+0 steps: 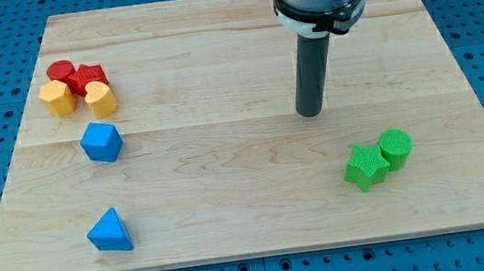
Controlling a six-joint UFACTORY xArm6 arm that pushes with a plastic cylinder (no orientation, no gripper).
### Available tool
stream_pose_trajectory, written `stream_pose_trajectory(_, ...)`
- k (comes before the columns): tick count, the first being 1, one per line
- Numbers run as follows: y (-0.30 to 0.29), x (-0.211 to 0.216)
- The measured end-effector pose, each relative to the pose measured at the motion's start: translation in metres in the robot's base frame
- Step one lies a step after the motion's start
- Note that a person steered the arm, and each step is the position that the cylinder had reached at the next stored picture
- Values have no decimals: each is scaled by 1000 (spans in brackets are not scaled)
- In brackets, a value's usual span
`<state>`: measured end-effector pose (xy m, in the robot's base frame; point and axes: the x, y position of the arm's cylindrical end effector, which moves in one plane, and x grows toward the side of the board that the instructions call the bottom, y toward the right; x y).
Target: Drag the yellow heart into the yellow hexagon
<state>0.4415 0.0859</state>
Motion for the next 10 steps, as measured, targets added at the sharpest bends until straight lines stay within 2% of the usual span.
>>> stream_pose_trajectory(3, 22, 0)
stream_pose_trajectory(4, 10, 0)
stream_pose_trajectory(6, -81, -17)
stream_pose_trajectory(7, -109, -28)
stream_pose_trajectory(10, -258, -41)
